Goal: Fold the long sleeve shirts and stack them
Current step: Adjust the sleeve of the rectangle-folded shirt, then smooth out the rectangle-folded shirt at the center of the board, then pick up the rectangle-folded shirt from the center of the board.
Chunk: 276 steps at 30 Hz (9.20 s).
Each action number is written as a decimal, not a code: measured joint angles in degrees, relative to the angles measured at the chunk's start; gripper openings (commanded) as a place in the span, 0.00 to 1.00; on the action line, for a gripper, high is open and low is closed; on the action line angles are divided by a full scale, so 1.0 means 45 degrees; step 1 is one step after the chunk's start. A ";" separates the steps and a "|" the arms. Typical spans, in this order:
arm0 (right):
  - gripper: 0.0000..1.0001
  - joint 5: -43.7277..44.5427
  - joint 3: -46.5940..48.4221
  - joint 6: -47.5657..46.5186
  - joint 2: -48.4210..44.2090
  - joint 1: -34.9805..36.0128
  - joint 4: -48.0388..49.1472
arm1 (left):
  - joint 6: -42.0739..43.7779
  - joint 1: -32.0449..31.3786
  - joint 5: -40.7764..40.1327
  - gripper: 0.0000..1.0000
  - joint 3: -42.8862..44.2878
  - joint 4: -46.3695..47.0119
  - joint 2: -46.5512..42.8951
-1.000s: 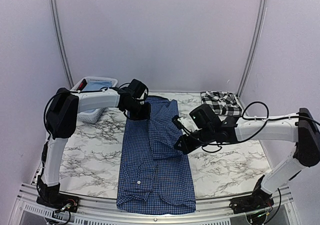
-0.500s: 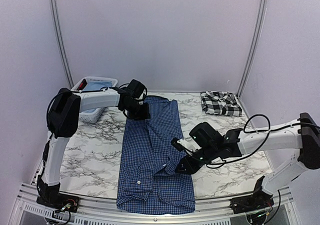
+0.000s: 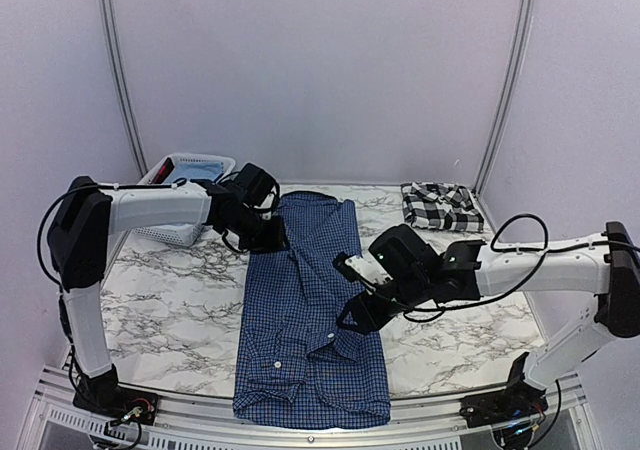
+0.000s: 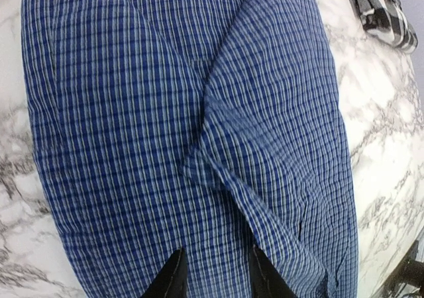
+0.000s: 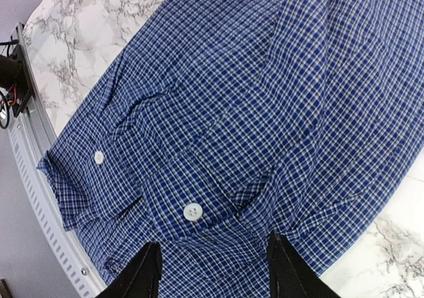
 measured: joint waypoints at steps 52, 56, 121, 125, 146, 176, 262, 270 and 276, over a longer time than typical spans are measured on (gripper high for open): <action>0.34 -0.0996 -0.5357 0.8485 -0.0466 0.0656 0.6110 | -1.0083 -0.6523 -0.0860 0.31 -0.7732 0.6003 -0.2749; 0.34 -0.0991 -0.5362 0.8684 -0.0384 0.0680 0.6484 | -1.0146 -0.6523 -0.0835 0.26 -0.7796 0.6159 -0.2749; 0.00 0.0928 -0.4639 0.8981 -0.2302 0.2404 0.3264 | -1.0083 -0.8106 -0.1117 0.02 -0.7504 0.4702 -0.3497; 0.06 0.0942 -0.4527 0.8801 -0.2302 0.2404 0.3070 | -0.9923 -0.8106 -0.1137 0.26 -0.7499 0.4658 -0.3497; 0.23 0.1608 -0.3094 0.7859 -0.2900 0.2846 0.0797 | -0.9374 -0.8116 -0.2618 0.16 -1.0530 0.1933 -0.8563; 0.08 -0.0729 0.4182 0.6513 0.7140 0.3784 0.4949 | -0.9534 -0.8388 -0.1744 0.11 -1.3090 0.1389 -1.0224; 0.56 0.0194 -0.7383 0.8204 -0.5017 0.0597 0.3541 | -0.7028 -0.5877 0.0214 0.53 -1.5387 0.4473 -1.2065; 0.56 -0.1054 -0.7616 0.8412 -0.3813 0.0505 0.5489 | -0.6839 -0.5799 0.0850 0.51 -1.5290 0.5979 -1.0909; 0.54 -0.1583 -0.7621 0.8558 -0.3317 0.0486 0.6387 | -0.6907 -0.5790 0.1083 0.42 -1.5120 0.6455 -1.0248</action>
